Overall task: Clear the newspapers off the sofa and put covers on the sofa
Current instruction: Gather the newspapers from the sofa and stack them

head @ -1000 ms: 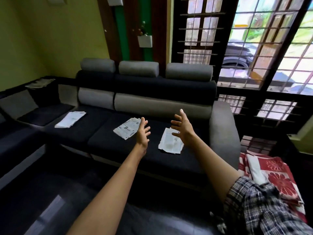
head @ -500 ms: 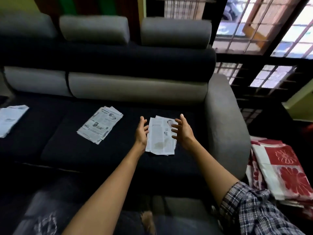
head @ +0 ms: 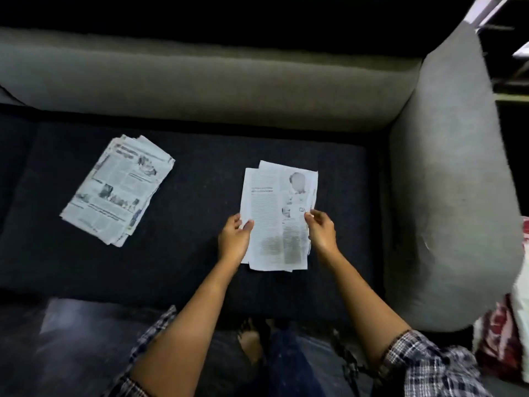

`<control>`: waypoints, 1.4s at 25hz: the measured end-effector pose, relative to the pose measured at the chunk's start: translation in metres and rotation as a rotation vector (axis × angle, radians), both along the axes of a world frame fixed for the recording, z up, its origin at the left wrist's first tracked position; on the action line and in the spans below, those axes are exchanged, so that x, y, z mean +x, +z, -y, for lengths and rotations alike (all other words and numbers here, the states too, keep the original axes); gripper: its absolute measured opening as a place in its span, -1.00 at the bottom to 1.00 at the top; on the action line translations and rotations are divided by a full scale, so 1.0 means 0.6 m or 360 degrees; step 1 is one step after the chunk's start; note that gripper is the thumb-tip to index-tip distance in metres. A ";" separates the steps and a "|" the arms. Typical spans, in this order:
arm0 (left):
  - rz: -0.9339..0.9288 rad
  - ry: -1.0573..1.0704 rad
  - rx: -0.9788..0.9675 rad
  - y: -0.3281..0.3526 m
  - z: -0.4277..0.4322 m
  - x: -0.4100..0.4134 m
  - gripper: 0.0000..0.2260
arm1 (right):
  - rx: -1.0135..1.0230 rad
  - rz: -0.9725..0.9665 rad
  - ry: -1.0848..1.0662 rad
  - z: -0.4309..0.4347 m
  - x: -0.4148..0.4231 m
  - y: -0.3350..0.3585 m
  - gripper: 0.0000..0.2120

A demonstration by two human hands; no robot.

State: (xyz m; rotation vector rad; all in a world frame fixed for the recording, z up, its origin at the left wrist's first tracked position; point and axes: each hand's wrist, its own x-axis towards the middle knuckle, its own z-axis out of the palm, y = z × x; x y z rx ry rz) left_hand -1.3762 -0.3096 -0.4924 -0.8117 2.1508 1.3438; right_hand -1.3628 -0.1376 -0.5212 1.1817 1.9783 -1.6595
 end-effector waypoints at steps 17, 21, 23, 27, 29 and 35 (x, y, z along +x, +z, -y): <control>0.0086 -0.0544 -0.0530 -0.211 -0.040 -0.111 -0.49 | 0.0613 0.0193 0.0315 -0.008 -0.059 -0.165 -0.47; 0.0208 -0.0270 -0.0358 -0.222 -0.029 -0.112 -0.69 | 0.0331 0.0285 -0.0101 -0.016 -0.083 -0.163 -0.59; 0.0217 -0.0095 -0.0177 -0.214 -0.023 -0.106 -0.75 | 0.0270 0.0348 -0.0039 -0.014 -0.086 -0.163 -0.66; 0.0221 0.0129 -0.0040 -0.198 0.000 -0.091 -0.71 | 0.0145 0.0285 0.0135 0.013 -0.074 -0.150 -0.72; 0.0195 0.0174 -0.0031 -0.188 0.015 -0.090 -0.76 | 0.0100 0.0229 0.0101 0.030 -0.069 -0.144 -0.76; 0.0051 0.0334 -0.0063 -0.139 0.114 -0.102 -0.86 | 0.0068 0.0114 0.0126 0.131 -0.097 -0.103 -0.78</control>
